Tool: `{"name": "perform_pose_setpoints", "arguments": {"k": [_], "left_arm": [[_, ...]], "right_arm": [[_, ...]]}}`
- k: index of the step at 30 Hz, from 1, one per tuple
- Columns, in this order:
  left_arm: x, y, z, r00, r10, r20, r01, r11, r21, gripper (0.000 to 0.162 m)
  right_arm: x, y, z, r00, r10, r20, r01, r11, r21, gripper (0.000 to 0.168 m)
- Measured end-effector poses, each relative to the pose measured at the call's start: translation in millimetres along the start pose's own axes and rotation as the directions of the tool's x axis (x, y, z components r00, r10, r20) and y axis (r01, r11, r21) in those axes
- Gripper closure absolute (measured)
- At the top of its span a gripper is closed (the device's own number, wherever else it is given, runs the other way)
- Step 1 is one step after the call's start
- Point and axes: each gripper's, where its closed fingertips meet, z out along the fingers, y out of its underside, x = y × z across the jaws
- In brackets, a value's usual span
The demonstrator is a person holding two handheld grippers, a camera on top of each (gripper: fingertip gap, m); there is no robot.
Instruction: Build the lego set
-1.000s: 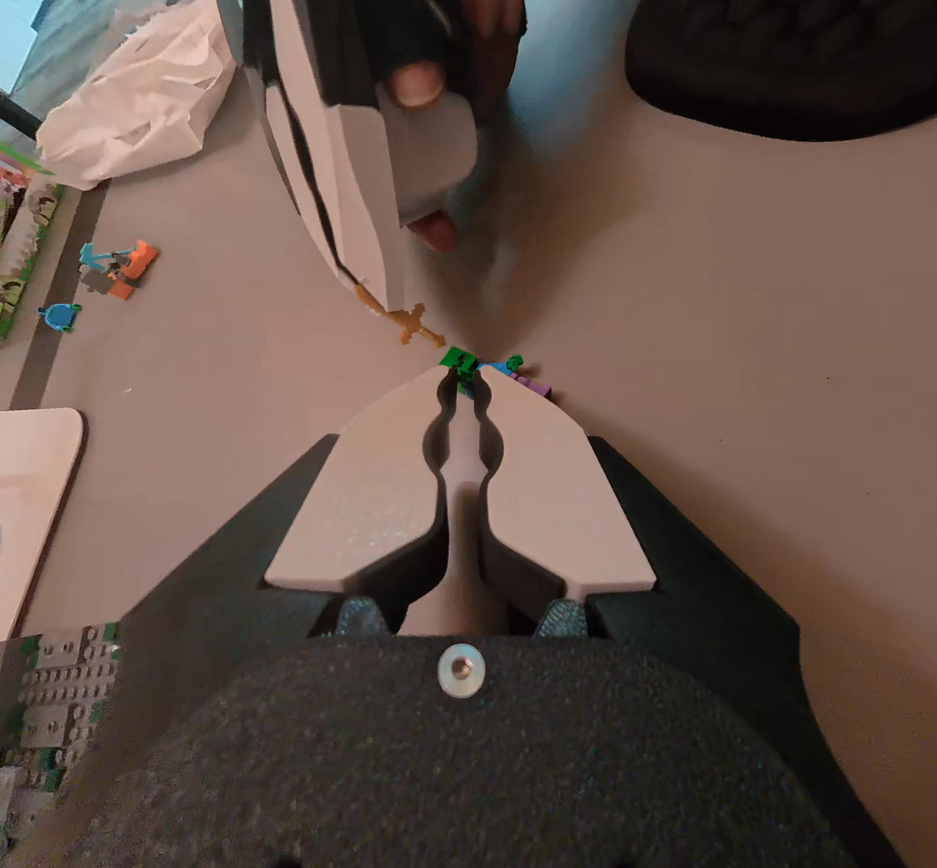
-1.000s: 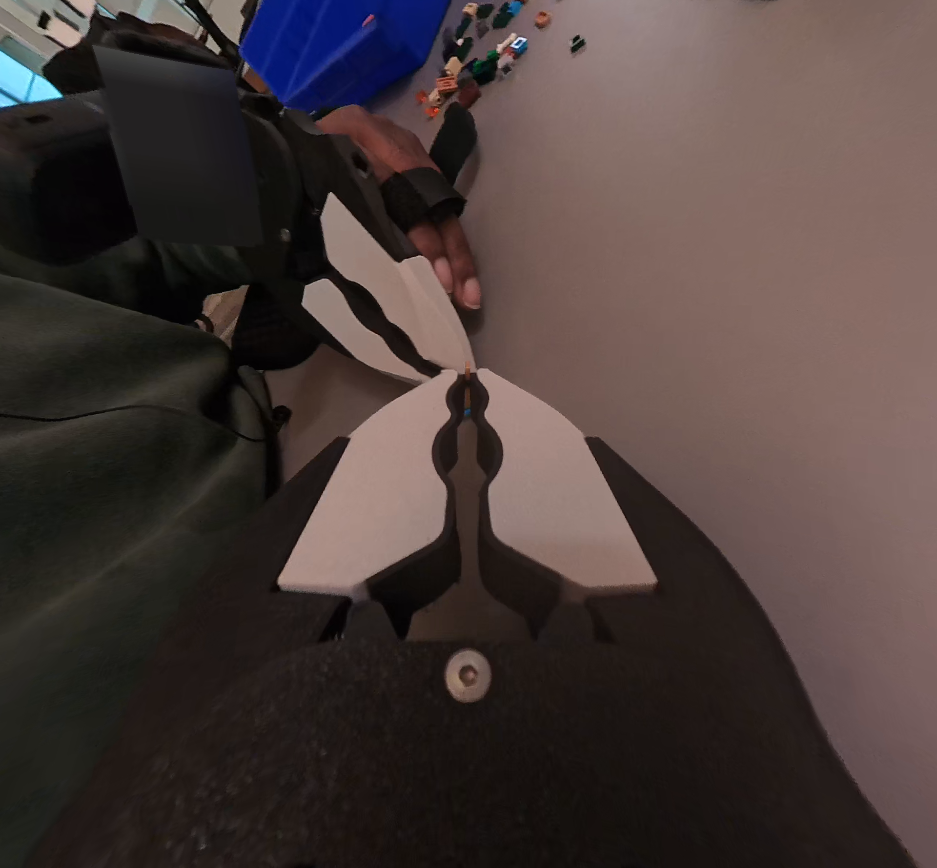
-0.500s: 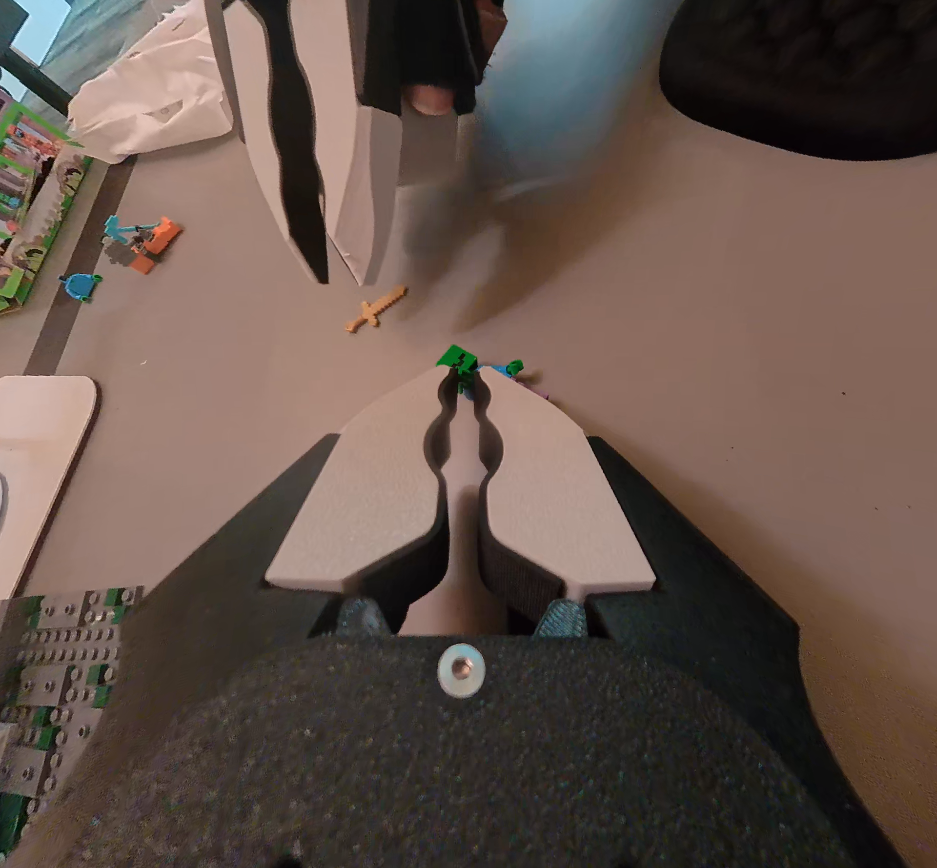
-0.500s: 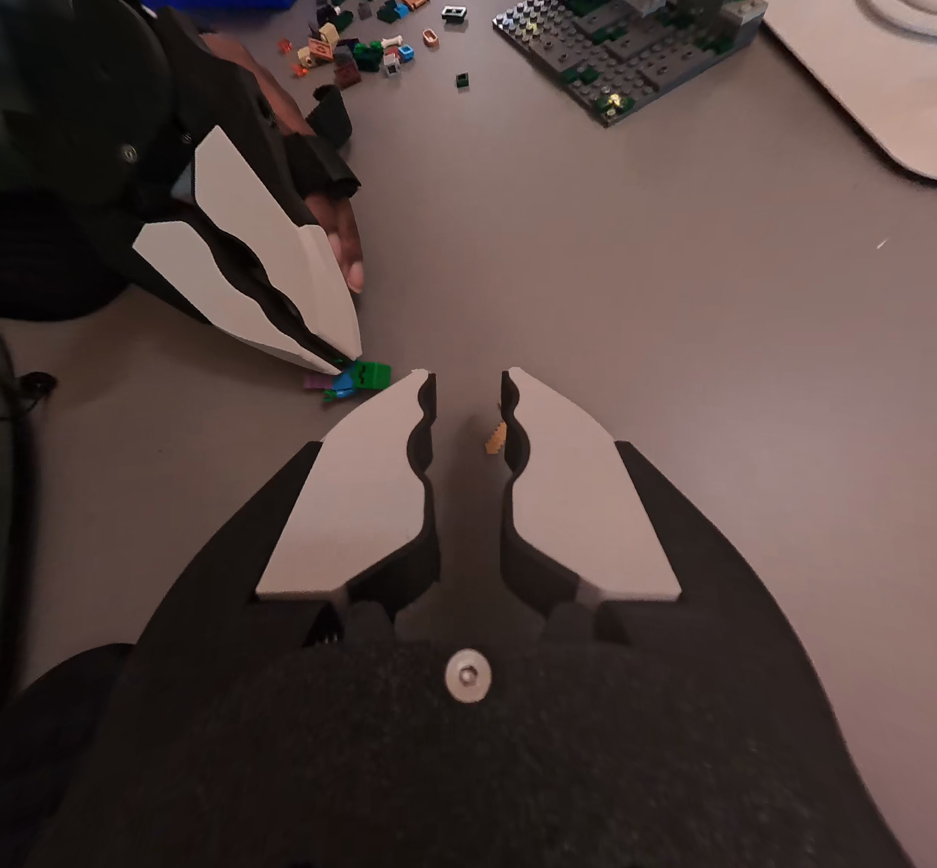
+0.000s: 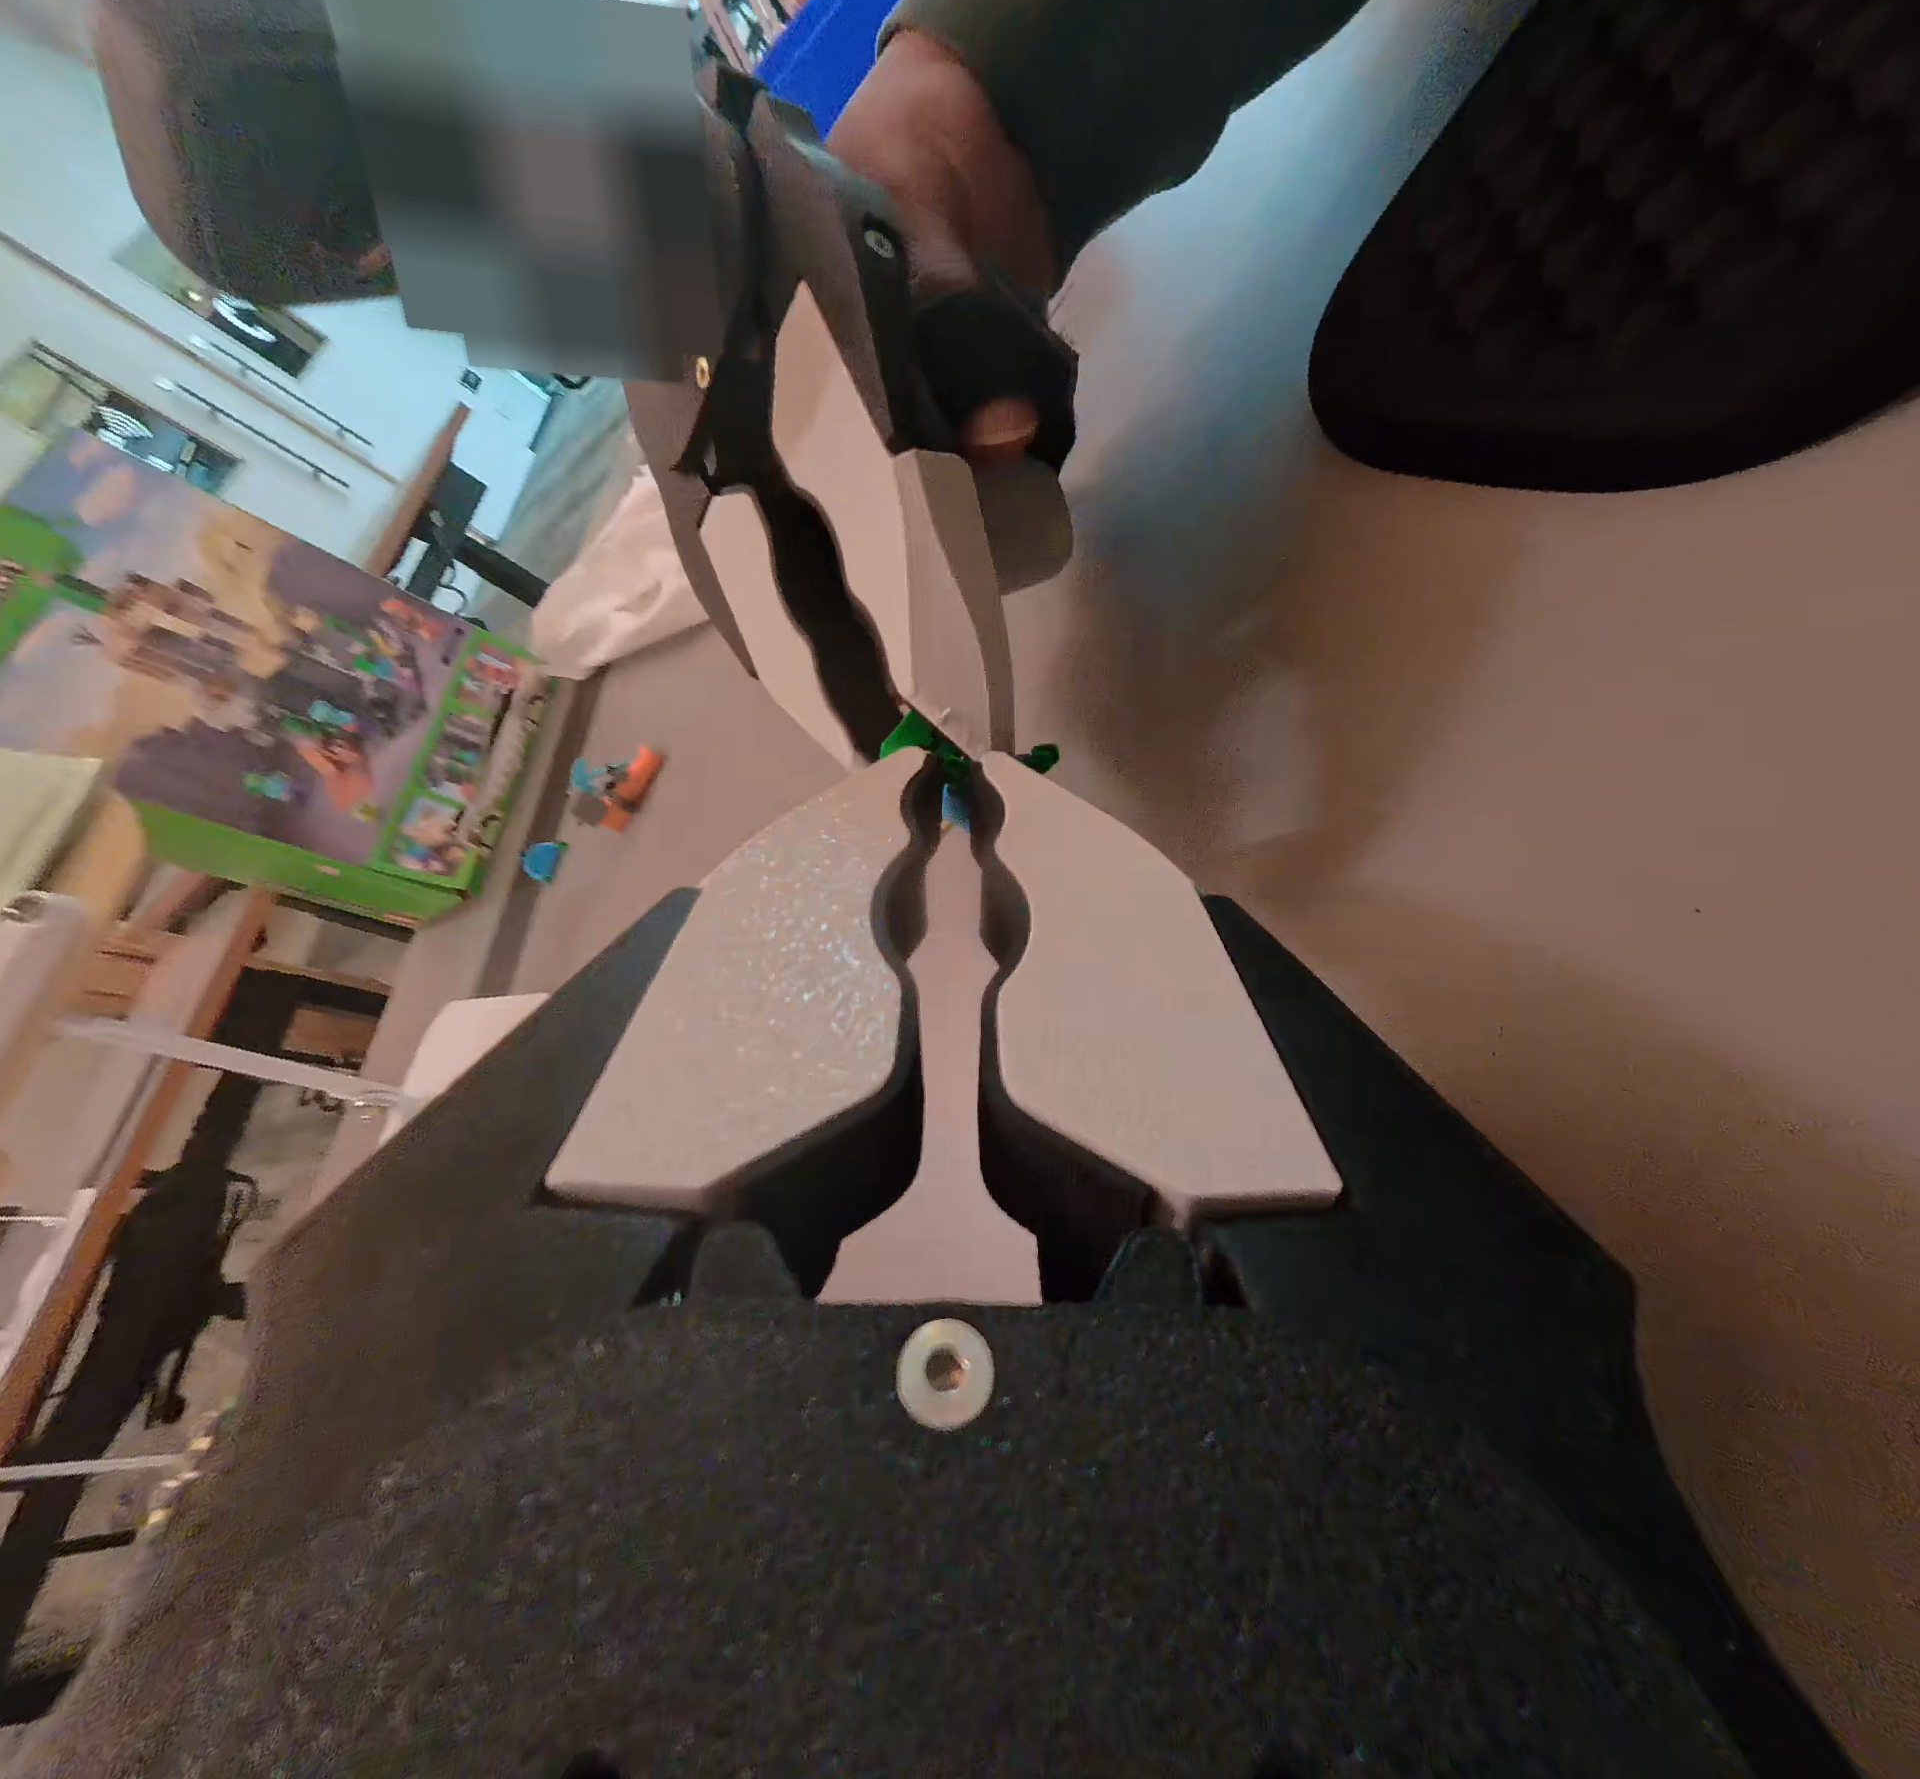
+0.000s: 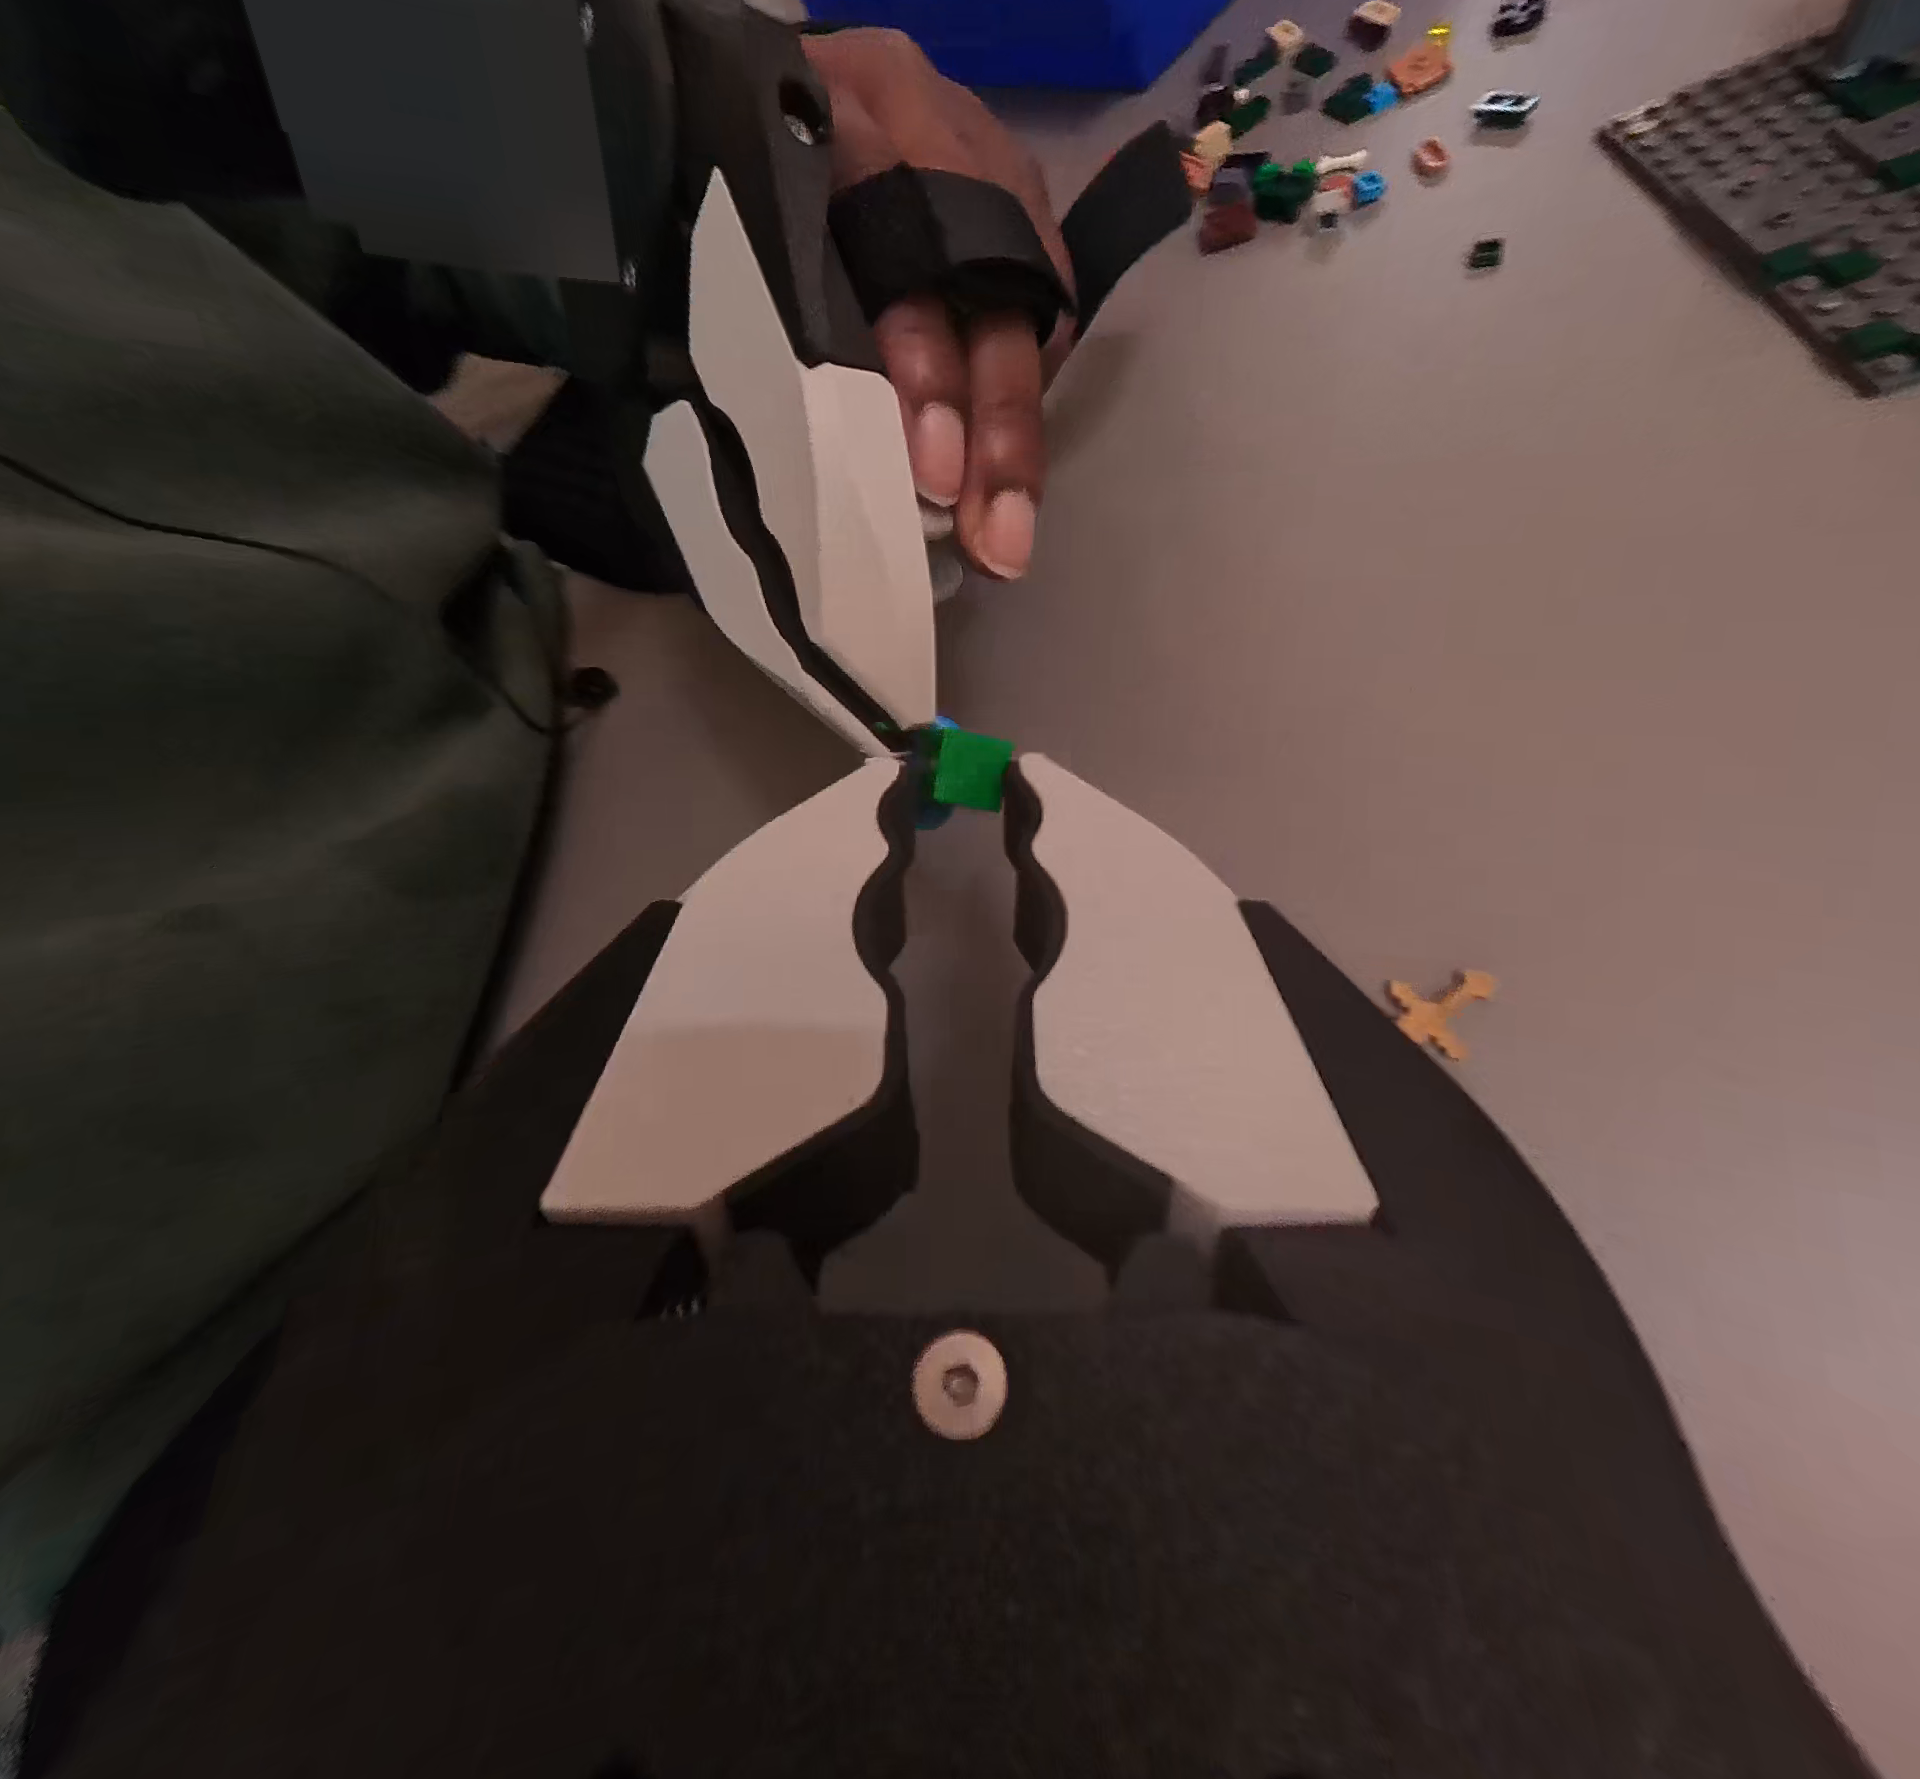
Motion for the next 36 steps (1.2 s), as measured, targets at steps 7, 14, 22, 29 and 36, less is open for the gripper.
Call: {"name": "perform_pose_setpoints", "arguments": {"k": [7, 14, 22, 29, 36], "left_arm": [[4, -13, -7, 0.989, 0.146, 0.036, -0.146, 0.989, 0.01, 0.157], [17, -19, -13, 0.952, 0.306, 0.009, -0.306, 0.952, 0.01, 0.157], [26, -18, -15, 0.906, 0.422, -0.022, -0.422, 0.906, -0.002, 0.157], [20, -20, -15, 0.987, 0.156, -0.032, -0.155, 0.987, 0.038, 0.147], [12, -14, -17, 0.793, -0.576, -0.197, 0.587, 0.81, -0.007, 0.137]], "right_arm": [[-17, -4, -2, 0.967, 0.175, 0.188, -0.166, 0.984, -0.06, 0.156], [-31, 0, 1, 0.898, 0.308, 0.314, -0.266, 0.949, -0.171, 0.156], [-35, 6, 6, 0.88, 0.338, 0.334, -0.278, 0.936, -0.214, 0.156], [-30, 8, 4, 0.893, 0.335, 0.3, -0.285, 0.938, -0.198, 0.156], [-25, 3, -1, 0.938, 0.235, 0.254, -0.215, 0.971, -0.103, 0.156]]}}
